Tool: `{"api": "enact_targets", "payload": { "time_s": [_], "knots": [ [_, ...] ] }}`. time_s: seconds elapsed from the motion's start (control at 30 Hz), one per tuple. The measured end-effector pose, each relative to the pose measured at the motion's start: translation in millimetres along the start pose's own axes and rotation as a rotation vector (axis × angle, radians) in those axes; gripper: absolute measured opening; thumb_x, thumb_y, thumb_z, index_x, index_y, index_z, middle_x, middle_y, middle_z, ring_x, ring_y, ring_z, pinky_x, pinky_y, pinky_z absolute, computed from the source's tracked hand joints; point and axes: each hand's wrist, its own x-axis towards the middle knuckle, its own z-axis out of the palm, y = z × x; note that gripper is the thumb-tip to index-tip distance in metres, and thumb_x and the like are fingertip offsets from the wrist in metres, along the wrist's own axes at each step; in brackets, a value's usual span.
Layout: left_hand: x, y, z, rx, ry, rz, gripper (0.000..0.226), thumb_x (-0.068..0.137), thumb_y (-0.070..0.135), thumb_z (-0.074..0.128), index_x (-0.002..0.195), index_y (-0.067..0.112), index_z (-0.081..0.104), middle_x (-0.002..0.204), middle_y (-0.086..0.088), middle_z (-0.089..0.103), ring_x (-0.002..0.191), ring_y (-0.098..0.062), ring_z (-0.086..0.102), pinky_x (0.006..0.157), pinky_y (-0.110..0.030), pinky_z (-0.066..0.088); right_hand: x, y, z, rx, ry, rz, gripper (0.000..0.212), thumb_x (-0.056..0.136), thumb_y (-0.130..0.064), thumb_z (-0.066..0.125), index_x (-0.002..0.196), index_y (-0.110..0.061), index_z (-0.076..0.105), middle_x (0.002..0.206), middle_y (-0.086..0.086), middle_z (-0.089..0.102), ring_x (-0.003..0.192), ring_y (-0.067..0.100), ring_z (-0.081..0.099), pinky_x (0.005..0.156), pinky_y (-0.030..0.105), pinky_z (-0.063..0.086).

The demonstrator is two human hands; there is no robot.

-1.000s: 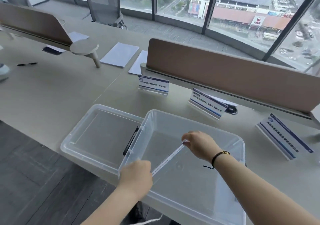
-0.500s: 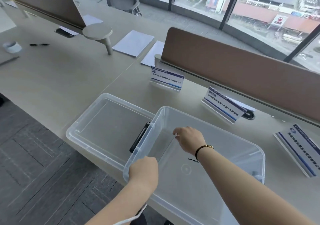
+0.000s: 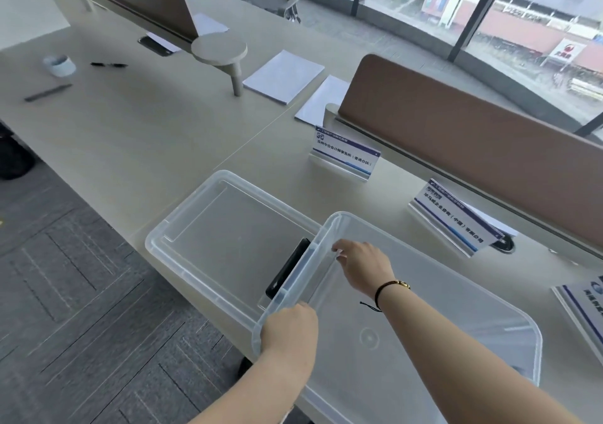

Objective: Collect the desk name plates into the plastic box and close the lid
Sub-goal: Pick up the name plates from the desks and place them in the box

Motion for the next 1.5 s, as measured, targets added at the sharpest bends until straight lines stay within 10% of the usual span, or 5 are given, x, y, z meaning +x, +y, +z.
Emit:
{"api": "enact_targets", "payload": {
  "time_s": [0.53,1.07,1.5],
  "knots": [
    [-13.8,-7.8,-17.0,-0.009,0.082,0.03,0.035,0.081,-0.011,0.051,0.11,0.008,0.054,0.099,-0.008,0.071,0.091,-0.027,0.07,0.072,-0.034,0.053,-35.8,-4.7,-26.7,0.216,-0.144,-0.046,0.059,0.094,-0.03,0.055,0.144,-0.038,0.025,0.126,-0.001,0.064,0.113,0.025,0.059,0.085,0.038,0.05],
    [8.1,-16.6,-137.8,-0.191,0.602,0.126,0.017,0.095,0.026,0.047,0.084,0.018,0.057,0.081,-0.003,0.068,0.077,-0.03,0.063,0.063,-0.034,0.048,-68.5,49.9,-126.8,0.409,0.153,0.079,0.013,0.089,-0.032,0.063,0.096,-0.027,0.073,0.084,-0.007,0.071,0.083,0.016,0.068,0.079,0.029,0.054],
    [220.8,-61.2,-216.7,-0.263,0.507,0.242,0.013,0.092,0.028,0.054,0.086,0.022,0.065,0.09,-0.003,0.069,0.08,-0.029,0.061,0.073,-0.036,0.053,52.9,45.2,-131.3,0.334,0.294,0.316,0.015,0.091,-0.028,0.058,0.1,-0.023,0.069,0.095,0.001,0.072,0.093,0.022,0.064,0.08,0.033,0.052]
  ]
}}
